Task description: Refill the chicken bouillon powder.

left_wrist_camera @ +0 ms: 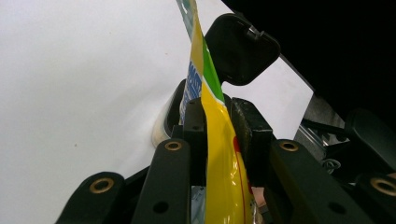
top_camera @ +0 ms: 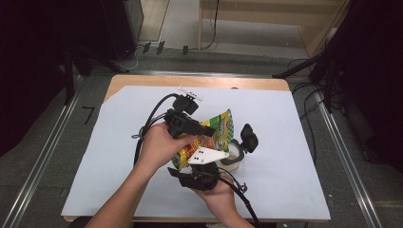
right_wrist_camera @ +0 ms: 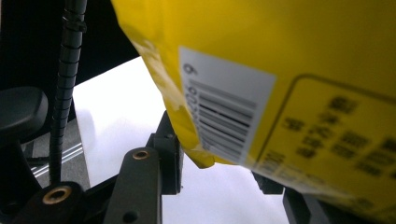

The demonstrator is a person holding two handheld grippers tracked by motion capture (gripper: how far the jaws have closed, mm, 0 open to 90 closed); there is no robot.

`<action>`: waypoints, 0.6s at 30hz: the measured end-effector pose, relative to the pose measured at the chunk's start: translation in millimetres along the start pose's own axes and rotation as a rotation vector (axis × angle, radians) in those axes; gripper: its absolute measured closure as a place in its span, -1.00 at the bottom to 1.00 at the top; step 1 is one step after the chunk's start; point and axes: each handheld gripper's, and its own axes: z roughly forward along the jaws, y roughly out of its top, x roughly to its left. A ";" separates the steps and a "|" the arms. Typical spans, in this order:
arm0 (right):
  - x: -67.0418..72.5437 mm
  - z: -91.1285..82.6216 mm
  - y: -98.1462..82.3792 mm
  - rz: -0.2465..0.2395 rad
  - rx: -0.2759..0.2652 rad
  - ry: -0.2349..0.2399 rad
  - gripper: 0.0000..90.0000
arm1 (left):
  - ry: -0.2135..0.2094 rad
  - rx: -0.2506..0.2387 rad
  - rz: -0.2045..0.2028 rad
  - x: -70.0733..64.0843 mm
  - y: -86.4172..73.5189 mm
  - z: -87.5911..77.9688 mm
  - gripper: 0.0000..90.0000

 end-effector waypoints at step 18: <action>-0.8 -8.6 10.3 0.039 -0.010 0.044 0.39 | -0.039 -0.015 -0.028 10.1 3.7 -1.2 0.69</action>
